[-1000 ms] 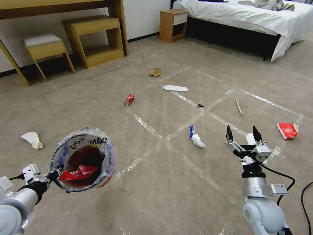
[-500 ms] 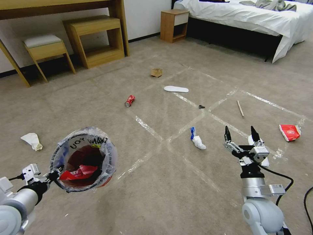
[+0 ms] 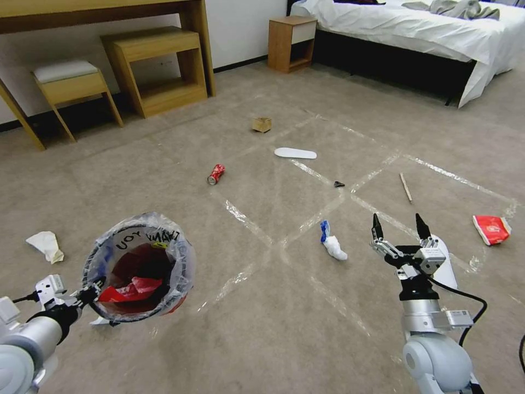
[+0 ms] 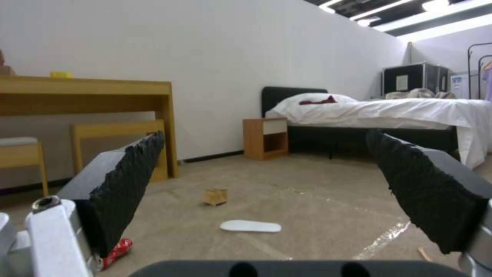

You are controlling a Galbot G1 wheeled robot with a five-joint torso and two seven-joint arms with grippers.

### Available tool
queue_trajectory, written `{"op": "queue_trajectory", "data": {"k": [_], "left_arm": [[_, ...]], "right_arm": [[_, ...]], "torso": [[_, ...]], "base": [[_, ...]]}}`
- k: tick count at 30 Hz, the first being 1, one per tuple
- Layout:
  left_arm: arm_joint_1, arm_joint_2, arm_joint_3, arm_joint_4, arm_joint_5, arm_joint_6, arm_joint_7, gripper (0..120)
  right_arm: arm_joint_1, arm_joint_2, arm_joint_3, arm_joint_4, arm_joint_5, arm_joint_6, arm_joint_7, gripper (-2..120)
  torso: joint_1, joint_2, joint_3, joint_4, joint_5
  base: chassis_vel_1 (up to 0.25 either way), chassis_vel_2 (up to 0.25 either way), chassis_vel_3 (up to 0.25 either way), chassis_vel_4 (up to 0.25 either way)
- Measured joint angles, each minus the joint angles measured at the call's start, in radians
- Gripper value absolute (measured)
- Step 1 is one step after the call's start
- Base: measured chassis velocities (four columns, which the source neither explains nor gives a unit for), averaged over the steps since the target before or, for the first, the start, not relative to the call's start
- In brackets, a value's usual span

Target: Pick up the trash bin and place the garbage on the floor into it.

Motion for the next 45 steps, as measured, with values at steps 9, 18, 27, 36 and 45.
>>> {"op": "queue_trajectory", "data": {"k": [9, 18, 27, 36, 45], "left_arm": [[-0.003, 0.0, 0.002, 0.007, 0.0, -0.001, 0.0, 0], [-0.005, 0.001, 0.002, 0.01, 0.0, -0.002, 0.001, 0], [-0.007, 0.0, 0.007, 0.012, 0.002, -0.003, 0.001, 0], [-0.002, 0.004, 0.006, 0.013, 0.002, -0.003, 0.001, 0], [-0.003, 0.004, 0.007, 0.012, 0.003, -0.003, 0.001, 0]], "right_arm": [[0.004, -0.002, 0.0, -0.008, 0.001, -0.001, 0.0, 100], [0.008, 0.0, -0.002, -0.012, 0.001, -0.001, 0.001, 100], [0.012, -0.001, -0.002, -0.017, 0.003, 0.001, 0.005, 100], [0.016, 0.0, -0.003, -0.022, 0.003, 0.006, 0.01, 100], [0.018, 0.002, -0.011, -0.022, 0.012, 0.022, 0.016, 100]], "torso": [[0.0, 0.0, 0.0, 0.0001, 0.0001], [0.0, 0.0, 0.0, 0.0, 0.0], [0.0, 0.0, 0.0, 0.0001, 0.0], [0.0, 0.0, 0.0, 0.0001, 0.0], [0.0, 0.0, 0.0, 0.0, 0.0]], "base": [[-0.13, 0.132, 0.117, -0.121], [-0.131, 0.115, 0.126, -0.117], [-0.126, 0.135, 0.125, -0.126], [-0.081, 0.092, 0.082, -0.095], [-0.035, 0.055, 0.043, -0.043]]}}
